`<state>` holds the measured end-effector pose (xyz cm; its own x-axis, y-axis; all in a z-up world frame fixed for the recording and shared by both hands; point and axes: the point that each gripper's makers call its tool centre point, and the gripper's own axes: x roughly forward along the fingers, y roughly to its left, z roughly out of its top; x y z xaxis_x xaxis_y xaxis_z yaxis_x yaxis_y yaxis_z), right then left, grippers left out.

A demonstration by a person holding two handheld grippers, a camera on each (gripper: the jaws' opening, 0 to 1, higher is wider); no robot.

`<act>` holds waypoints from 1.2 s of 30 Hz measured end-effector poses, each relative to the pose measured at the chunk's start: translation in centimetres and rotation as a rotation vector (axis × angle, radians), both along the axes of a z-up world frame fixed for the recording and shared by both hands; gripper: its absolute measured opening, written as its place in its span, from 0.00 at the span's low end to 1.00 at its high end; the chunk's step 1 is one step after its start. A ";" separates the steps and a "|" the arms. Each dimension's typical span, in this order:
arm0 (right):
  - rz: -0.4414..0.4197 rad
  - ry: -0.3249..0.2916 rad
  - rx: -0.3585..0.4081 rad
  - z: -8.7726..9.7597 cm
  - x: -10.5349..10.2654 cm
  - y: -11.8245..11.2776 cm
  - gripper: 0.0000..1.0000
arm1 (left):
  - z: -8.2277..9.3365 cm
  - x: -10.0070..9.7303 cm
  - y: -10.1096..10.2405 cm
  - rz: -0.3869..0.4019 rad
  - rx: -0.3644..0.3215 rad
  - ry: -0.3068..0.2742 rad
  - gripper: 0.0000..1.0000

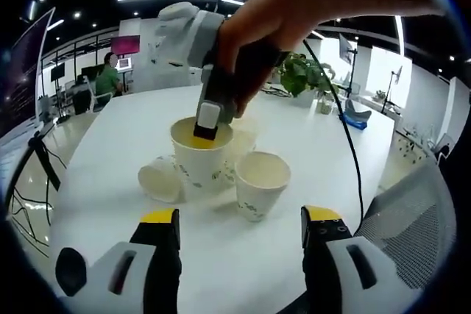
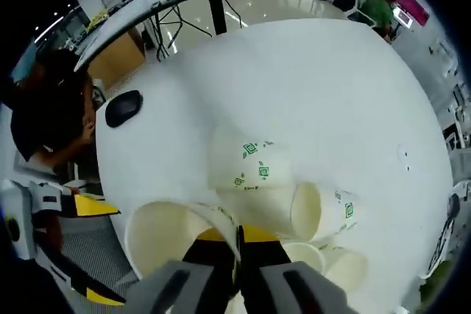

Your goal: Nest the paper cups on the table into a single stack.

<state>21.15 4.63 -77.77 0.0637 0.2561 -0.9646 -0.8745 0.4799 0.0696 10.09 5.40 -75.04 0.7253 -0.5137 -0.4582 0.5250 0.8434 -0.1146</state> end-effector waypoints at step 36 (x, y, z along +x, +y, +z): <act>0.060 -0.044 -0.034 6.5 -1.9 -6.3 0.00 | 0.1 -0.7 -0.8 -0.049 0.022 -0.003 0.66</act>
<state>19.28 -1.69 -71.23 0.0921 0.2281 -0.9693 -0.9036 0.4282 0.0149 9.39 4.57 -74.98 0.7007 -0.5388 -0.4677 0.5664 0.8187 -0.0945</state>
